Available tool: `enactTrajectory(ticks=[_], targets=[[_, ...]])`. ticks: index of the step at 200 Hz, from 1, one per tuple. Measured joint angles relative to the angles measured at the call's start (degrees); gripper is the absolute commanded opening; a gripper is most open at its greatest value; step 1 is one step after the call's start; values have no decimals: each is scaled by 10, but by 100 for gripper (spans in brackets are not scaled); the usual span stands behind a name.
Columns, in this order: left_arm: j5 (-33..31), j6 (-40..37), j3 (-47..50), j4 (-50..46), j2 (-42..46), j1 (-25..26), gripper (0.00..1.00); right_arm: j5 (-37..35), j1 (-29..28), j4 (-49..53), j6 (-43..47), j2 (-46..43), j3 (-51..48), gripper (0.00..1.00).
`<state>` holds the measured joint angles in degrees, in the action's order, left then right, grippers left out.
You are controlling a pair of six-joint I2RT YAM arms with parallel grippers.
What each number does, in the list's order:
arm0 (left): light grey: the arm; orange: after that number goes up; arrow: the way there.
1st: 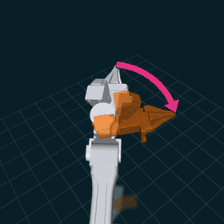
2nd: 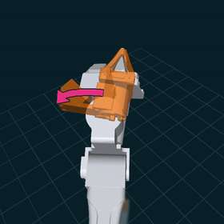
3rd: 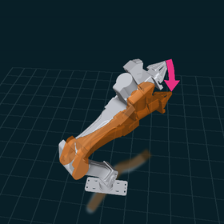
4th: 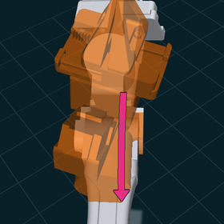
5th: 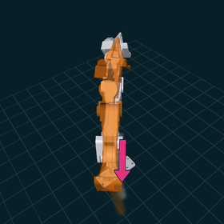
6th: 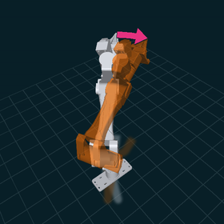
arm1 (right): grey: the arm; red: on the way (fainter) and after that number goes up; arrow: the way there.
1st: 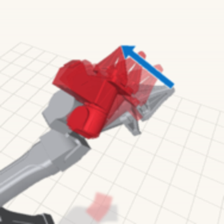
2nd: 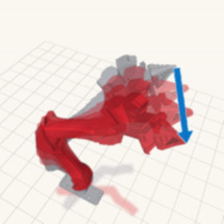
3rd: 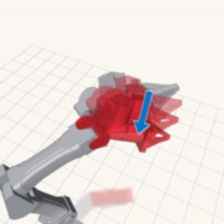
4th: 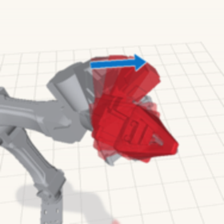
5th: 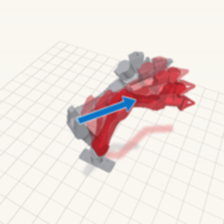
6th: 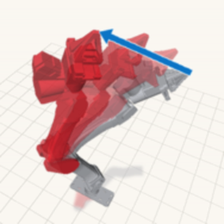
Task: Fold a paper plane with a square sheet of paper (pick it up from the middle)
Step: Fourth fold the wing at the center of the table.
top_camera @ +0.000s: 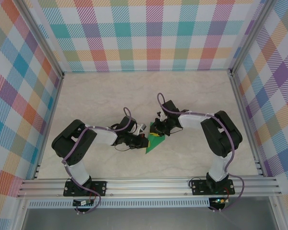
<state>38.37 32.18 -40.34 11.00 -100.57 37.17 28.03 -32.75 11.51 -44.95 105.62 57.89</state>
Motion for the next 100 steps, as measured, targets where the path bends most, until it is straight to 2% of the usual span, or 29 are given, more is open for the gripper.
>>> enactTrajectory(ticks=[67,100], targets=[[5,1,0,0,-1,-2,14,-15,0,2,0,24,5,13],[7,4,0,1,-1,-2,9,-14,0,2,0,24,5,13]])
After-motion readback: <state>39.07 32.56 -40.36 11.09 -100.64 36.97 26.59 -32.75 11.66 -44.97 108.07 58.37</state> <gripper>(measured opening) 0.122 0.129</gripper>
